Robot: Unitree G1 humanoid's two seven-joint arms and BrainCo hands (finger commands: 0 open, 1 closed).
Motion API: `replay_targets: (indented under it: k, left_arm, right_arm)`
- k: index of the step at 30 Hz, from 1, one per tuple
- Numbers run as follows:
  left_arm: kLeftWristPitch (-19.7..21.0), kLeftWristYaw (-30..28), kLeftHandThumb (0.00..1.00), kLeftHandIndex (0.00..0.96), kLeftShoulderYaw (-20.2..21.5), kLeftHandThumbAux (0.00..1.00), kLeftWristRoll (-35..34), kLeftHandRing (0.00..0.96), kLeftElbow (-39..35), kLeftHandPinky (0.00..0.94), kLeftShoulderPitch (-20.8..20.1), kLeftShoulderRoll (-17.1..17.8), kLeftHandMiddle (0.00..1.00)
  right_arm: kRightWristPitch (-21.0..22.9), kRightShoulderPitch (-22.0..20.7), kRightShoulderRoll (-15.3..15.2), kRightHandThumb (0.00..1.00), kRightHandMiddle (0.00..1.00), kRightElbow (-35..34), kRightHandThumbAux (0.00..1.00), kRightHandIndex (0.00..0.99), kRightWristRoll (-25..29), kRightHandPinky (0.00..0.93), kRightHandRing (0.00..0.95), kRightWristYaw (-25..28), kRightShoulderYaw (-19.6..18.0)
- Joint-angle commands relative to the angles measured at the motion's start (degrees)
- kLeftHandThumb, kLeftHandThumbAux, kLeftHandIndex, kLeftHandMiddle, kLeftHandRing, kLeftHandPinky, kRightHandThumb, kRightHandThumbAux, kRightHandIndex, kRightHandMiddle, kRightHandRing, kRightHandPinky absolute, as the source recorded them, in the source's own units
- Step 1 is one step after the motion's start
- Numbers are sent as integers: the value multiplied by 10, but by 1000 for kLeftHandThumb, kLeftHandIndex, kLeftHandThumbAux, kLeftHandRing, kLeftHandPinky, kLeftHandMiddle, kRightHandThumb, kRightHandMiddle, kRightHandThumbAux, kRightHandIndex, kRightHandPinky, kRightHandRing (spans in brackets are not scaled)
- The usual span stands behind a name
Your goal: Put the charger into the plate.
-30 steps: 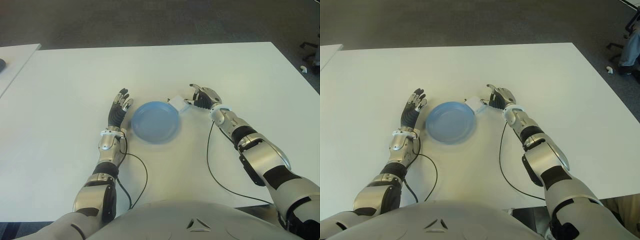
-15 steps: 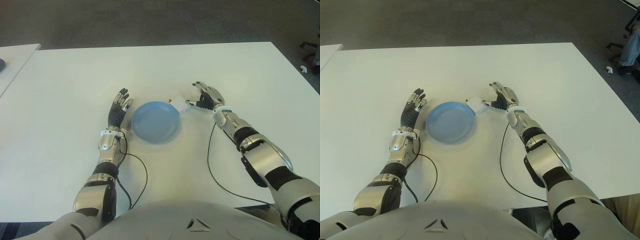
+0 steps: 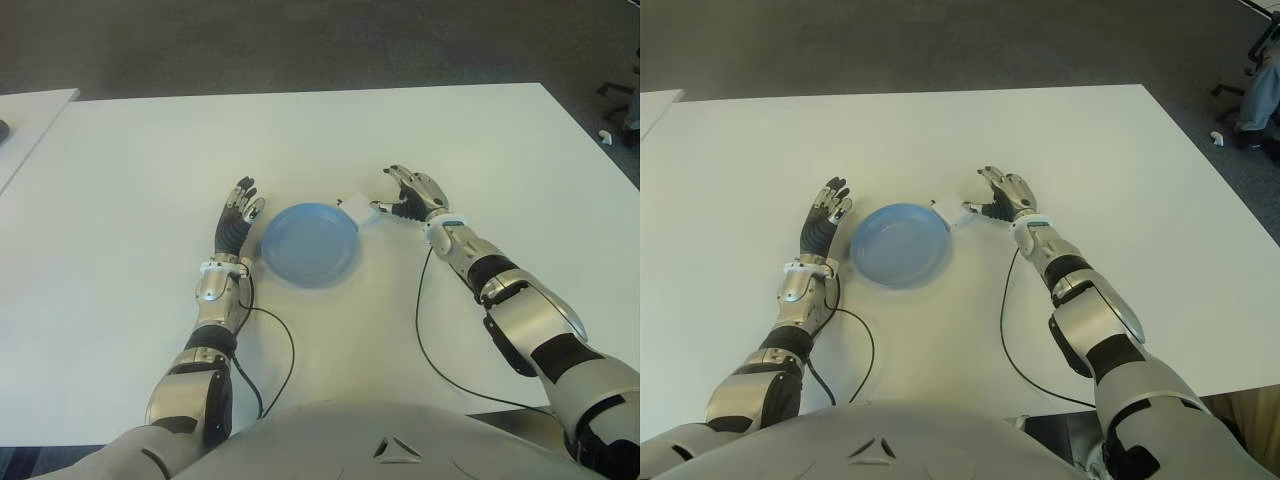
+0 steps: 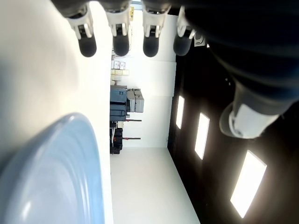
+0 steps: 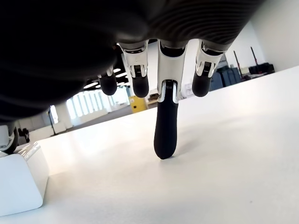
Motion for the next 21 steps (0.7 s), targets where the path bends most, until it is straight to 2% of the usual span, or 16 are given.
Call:
replay_targets:
  k: [1, 5, 21]
  left_arm:
    - [23, 0, 45, 0, -1, 536, 3, 0, 22, 0, 30, -8, 12]
    - [24, -3, 43, 0, -2, 535, 1, 0, 19, 0, 31, -9, 12]
    - [32, -3, 43, 0, -5, 544, 2, 0, 8, 0, 34, -12, 8]
  right_arm:
    - [20, 15, 12, 64, 0, -3, 308, 0, -9, 0, 0, 4, 6]
    - [36, 16, 22, 61, 0, -10, 305, 0, -10, 0, 0, 0, 6]
    - [131, 18, 92, 24, 0, -19, 338, 0, 3, 0, 0, -35, -10]
